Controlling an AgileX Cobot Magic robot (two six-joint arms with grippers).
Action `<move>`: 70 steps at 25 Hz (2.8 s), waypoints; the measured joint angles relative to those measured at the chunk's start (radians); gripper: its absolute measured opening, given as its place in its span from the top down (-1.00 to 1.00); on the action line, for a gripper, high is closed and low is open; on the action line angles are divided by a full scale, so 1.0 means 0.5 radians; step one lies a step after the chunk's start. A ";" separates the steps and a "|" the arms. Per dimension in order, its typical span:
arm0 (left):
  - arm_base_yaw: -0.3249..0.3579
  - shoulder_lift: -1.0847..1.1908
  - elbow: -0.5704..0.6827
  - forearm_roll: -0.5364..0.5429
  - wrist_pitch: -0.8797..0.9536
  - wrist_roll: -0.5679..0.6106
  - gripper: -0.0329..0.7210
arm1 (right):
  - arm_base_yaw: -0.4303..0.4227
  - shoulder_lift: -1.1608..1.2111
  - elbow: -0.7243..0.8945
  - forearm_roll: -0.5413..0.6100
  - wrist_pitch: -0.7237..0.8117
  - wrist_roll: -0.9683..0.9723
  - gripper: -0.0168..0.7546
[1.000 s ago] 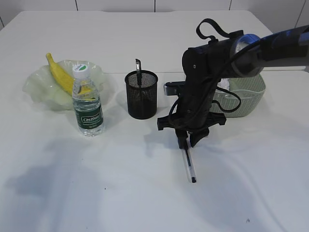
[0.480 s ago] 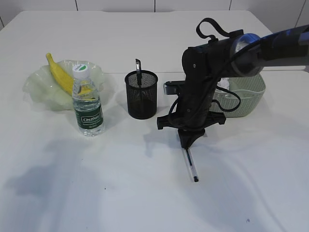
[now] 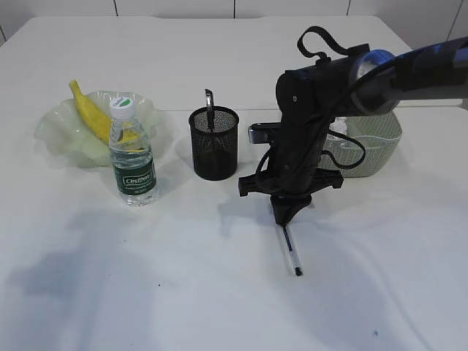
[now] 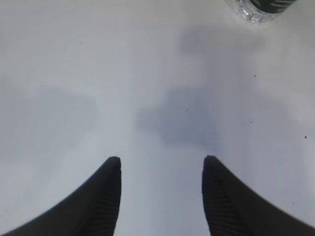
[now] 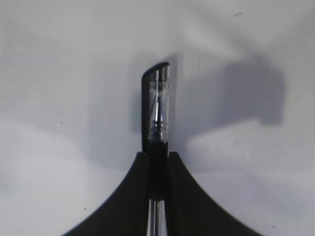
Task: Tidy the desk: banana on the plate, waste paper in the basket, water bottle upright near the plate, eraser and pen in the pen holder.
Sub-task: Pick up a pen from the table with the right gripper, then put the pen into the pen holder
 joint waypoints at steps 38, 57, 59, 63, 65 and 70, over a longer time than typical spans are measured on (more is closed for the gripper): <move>0.000 0.000 0.000 0.000 -0.007 0.000 -0.06 | 0.000 -1.028 1.157 0.000 -1.733 -0.395 0.88; 0.000 0.000 0.000 0.000 -0.015 0.000 -0.06 | 0.000 -0.724 1.137 -0.188 -3.279 -0.326 0.88; 0.000 0.000 0.000 0.000 -0.015 0.000 -0.05 | 0.000 -0.660 1.106 -0.200 -3.355 -0.318 0.88; 0.000 0.000 0.000 0.000 -0.024 0.000 -0.05 | 0.000 -0.544 0.998 -0.224 -3.435 -0.315 0.88; 0.000 0.000 0.000 0.000 -0.041 0.000 -0.05 | 0.000 -0.498 0.932 -0.251 -3.437 -0.315 0.88; 0.000 0.000 0.000 0.000 -0.062 0.000 -0.05 | 0.000 -0.379 0.811 -0.309 -3.447 -0.311 0.89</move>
